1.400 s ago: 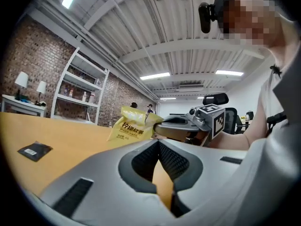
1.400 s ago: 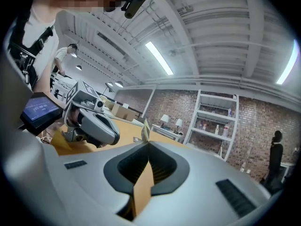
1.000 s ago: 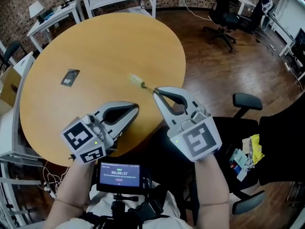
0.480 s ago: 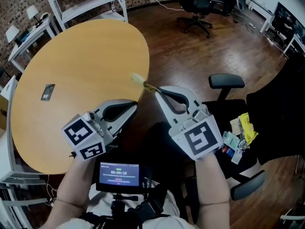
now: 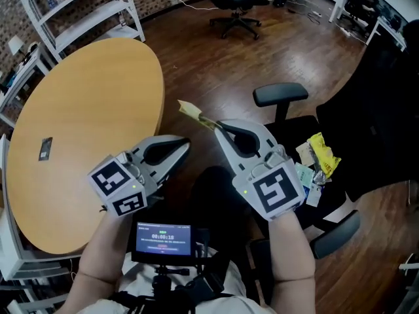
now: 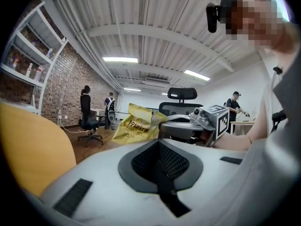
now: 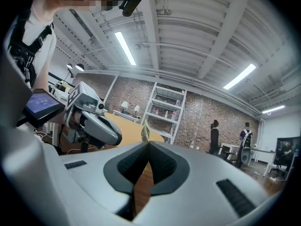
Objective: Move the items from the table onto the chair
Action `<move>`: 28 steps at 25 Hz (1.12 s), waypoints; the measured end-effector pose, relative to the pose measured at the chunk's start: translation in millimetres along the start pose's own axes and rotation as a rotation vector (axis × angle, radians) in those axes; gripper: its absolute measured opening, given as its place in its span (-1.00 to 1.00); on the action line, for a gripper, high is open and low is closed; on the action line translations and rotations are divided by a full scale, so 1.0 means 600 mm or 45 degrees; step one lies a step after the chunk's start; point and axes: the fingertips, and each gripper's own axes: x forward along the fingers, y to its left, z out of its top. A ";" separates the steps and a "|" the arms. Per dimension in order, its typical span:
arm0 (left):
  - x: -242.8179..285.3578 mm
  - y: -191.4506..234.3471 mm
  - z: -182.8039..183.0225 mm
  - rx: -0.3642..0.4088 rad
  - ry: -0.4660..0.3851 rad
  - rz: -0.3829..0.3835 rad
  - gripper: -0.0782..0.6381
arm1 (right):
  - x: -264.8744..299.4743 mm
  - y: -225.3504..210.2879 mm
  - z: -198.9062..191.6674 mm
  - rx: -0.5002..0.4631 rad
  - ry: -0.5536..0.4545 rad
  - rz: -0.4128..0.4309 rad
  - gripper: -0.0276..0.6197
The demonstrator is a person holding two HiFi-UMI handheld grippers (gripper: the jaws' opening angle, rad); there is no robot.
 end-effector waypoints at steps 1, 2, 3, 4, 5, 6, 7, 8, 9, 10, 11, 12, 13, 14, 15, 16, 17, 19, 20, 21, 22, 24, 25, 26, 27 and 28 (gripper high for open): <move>0.011 -0.004 0.000 0.003 0.003 -0.013 -0.75 | -0.008 -0.007 -0.005 0.005 0.007 -0.014 -0.91; 0.023 -0.008 -0.001 0.006 0.006 -0.028 -0.75 | -0.016 -0.015 -0.009 0.010 0.012 -0.029 -0.91; 0.035 -0.012 -0.001 0.011 0.010 -0.046 -0.75 | -0.024 -0.022 -0.014 0.016 0.018 -0.048 -0.91; 0.048 -0.017 -0.002 0.016 0.015 -0.067 -0.75 | -0.033 -0.029 -0.018 0.024 0.025 -0.069 -0.91; 0.061 -0.023 -0.003 0.022 0.021 -0.087 -0.75 | -0.042 -0.036 -0.023 0.032 0.032 -0.089 -0.91; 0.074 -0.028 -0.003 0.027 0.028 -0.104 -0.75 | -0.050 -0.042 -0.028 0.039 0.040 -0.106 -0.91; 0.088 -0.034 -0.005 0.031 0.034 -0.120 -0.75 | -0.058 -0.049 -0.035 0.044 0.049 -0.121 -0.91; 0.101 -0.040 -0.007 0.036 0.041 -0.137 -0.75 | -0.065 -0.056 -0.042 0.047 0.059 -0.137 -0.91; 0.115 -0.047 -0.009 0.040 0.048 -0.157 -0.75 | -0.073 -0.063 -0.049 0.051 0.070 -0.155 -0.91; 0.130 -0.055 -0.013 0.044 0.056 -0.181 -0.75 | -0.082 -0.071 -0.058 0.057 0.081 -0.175 -0.91; 0.144 -0.064 -0.017 0.051 0.064 -0.207 -0.75 | -0.091 -0.078 -0.066 0.065 0.095 -0.197 -0.91; 0.158 -0.073 -0.022 0.058 0.073 -0.231 -0.75 | -0.100 -0.086 -0.075 0.073 0.110 -0.218 -0.91; 0.171 -0.081 -0.027 0.064 0.082 -0.254 -0.75 | -0.110 -0.093 -0.086 0.082 0.128 -0.239 -0.91; 0.184 -0.088 -0.034 0.066 0.091 -0.274 -0.75 | -0.119 -0.100 -0.097 0.092 0.146 -0.258 -0.91; 0.196 -0.094 -0.041 0.060 0.099 -0.292 -0.75 | -0.128 -0.105 -0.109 0.102 0.162 -0.276 -0.91; 0.208 -0.100 -0.048 0.051 0.107 -0.311 -0.75 | -0.136 -0.110 -0.120 0.109 0.175 -0.292 -0.91; 0.218 -0.106 -0.056 0.041 0.115 -0.328 -0.75 | -0.143 -0.113 -0.131 0.111 0.182 -0.305 -0.91; 0.233 -0.118 -0.072 0.029 0.134 -0.359 -0.75 | -0.153 -0.118 -0.151 0.112 0.186 -0.321 -0.91; 0.239 -0.124 -0.082 0.024 0.144 -0.372 -0.75 | -0.157 -0.118 -0.160 0.120 0.193 -0.327 -0.91; 0.243 -0.129 -0.091 0.018 0.155 -0.383 -0.75 | -0.161 -0.118 -0.168 0.131 0.203 -0.333 -0.91; 0.246 -0.134 -0.101 0.010 0.166 -0.392 -0.75 | -0.165 -0.117 -0.177 0.143 0.213 -0.337 -0.91; 0.250 -0.139 -0.119 -0.009 0.191 -0.404 -0.75 | -0.170 -0.116 -0.193 0.166 0.228 -0.342 -0.91; 0.251 -0.141 -0.128 -0.018 0.206 -0.411 -0.75 | -0.172 -0.115 -0.199 0.177 0.234 -0.343 -0.91; 0.253 -0.143 -0.135 -0.026 0.220 -0.421 -0.75 | -0.174 -0.115 -0.205 0.188 0.237 -0.346 -0.91; 0.256 -0.146 -0.140 -0.035 0.232 -0.432 -0.75 | -0.177 -0.115 -0.209 0.199 0.238 -0.351 -0.91; 0.259 -0.149 -0.143 -0.042 0.240 -0.442 -0.75 | -0.181 -0.116 -0.210 0.209 0.238 -0.358 -0.91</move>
